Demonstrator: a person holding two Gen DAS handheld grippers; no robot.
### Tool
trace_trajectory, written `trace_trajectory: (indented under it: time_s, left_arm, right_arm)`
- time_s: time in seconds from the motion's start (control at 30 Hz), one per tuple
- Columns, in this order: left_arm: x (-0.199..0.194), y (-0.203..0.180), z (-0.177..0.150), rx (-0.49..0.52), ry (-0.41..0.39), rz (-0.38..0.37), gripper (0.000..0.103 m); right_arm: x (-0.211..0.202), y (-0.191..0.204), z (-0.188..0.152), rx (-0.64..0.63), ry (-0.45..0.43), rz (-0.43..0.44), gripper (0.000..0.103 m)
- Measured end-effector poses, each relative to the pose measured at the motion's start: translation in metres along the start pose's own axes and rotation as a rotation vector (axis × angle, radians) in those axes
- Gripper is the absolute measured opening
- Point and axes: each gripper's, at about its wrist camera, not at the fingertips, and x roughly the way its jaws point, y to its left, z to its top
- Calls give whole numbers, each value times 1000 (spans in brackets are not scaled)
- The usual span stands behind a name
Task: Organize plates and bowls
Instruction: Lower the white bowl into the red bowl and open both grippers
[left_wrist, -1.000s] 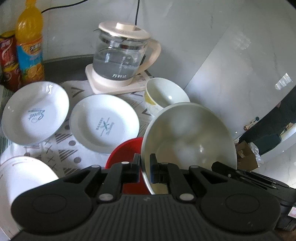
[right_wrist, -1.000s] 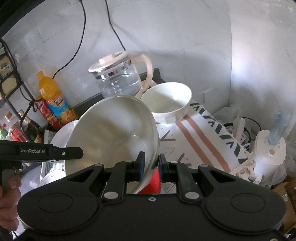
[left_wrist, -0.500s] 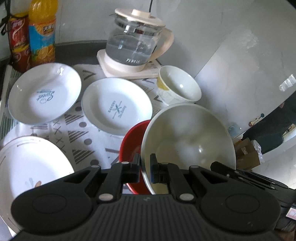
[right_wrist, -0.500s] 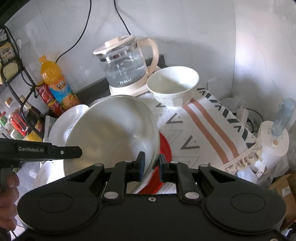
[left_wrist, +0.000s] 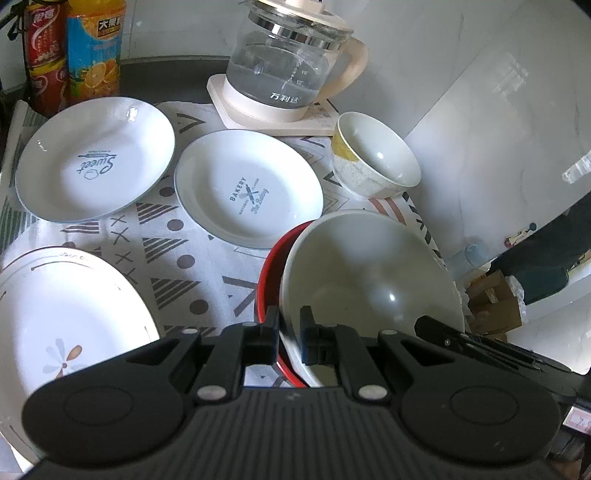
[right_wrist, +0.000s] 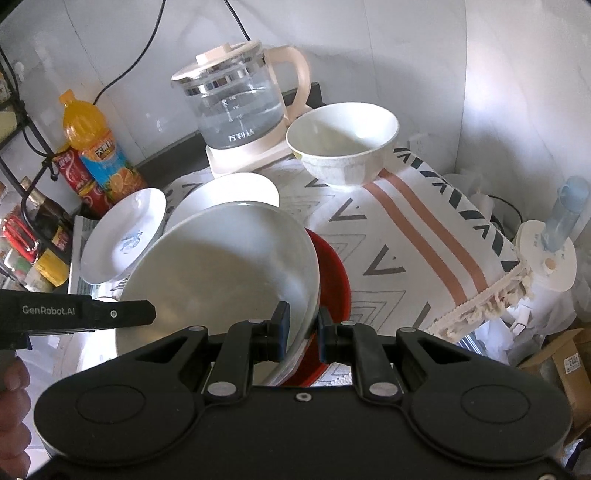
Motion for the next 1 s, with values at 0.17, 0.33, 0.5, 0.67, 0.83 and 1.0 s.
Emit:
trace_trajectory:
  time_s: [0.17, 0.33, 0.5, 0.67, 0.83, 1.0]
  left_arm:
    - [5, 4, 1, -7, 6, 0, 9]
    - [7, 2, 4, -13, 4, -30, 9]
    - [6, -2, 10, -10, 1, -22, 10]
    - [7, -8, 21, 2, -12, 0, 21]
    - [9, -18, 32, 6, -52, 33, 55]
    - [17, -27, 45, 7, -59, 54, 64]
  right_arm:
    - [8, 0, 0, -8, 19, -14, 17]
    - [14, 2, 1, -26, 32, -25, 24]
    - [11, 1, 6, -26, 27, -23, 28]
    - [0, -9, 14, -10, -13, -7, 33]
    - [-5, -21, 26, 10, -50, -10, 49]
    - [-5, -37, 41, 35, -86, -20, 64]
